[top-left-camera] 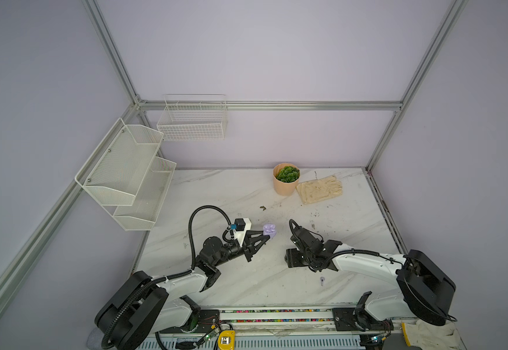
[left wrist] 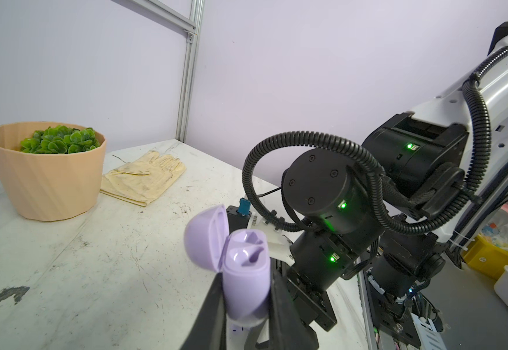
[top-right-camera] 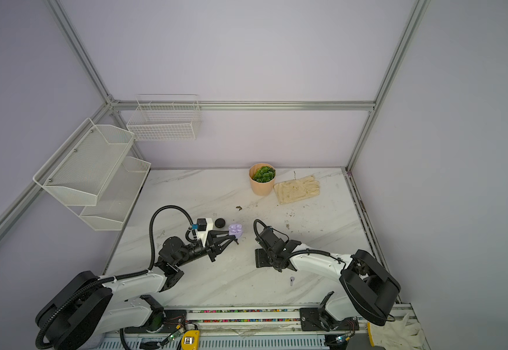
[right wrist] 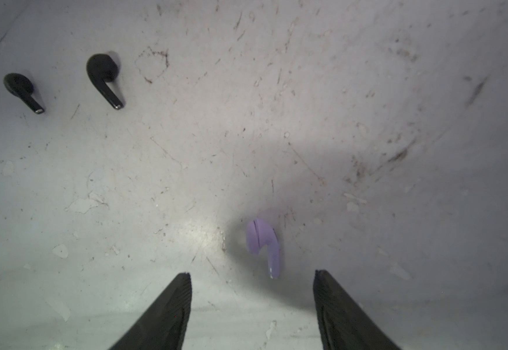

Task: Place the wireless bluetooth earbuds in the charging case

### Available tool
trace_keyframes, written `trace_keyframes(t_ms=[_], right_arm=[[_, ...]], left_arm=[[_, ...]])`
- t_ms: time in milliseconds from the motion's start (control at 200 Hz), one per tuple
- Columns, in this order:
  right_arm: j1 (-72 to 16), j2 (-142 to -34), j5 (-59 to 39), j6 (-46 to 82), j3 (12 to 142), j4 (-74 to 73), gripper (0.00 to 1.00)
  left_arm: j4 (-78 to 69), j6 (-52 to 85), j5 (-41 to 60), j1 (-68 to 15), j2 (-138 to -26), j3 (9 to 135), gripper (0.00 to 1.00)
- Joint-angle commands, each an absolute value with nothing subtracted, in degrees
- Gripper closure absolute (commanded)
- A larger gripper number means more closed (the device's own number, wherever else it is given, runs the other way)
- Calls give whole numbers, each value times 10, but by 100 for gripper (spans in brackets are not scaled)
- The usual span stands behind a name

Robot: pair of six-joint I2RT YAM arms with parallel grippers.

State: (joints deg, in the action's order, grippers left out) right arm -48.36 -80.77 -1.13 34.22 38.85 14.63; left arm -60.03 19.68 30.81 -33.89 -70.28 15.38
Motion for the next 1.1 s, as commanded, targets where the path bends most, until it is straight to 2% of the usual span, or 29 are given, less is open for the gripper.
trace_keyframes(t_ms=[0,855,960,1095], right_arm=[[-482,-820,-16,353,380,131,33],[-492,-852,-90,410,396,93,44],[-494,-863,-81,402,406,105,45],[-493,-835,-16,375,448,210,45]], left_arm=[[-614,181,318,-342,-688,193,100],[-655,199,312,-342,-705,171,100],[-657,202,311,-342,-705,170,100],[-658,212,311,-342,-707,170,100]])
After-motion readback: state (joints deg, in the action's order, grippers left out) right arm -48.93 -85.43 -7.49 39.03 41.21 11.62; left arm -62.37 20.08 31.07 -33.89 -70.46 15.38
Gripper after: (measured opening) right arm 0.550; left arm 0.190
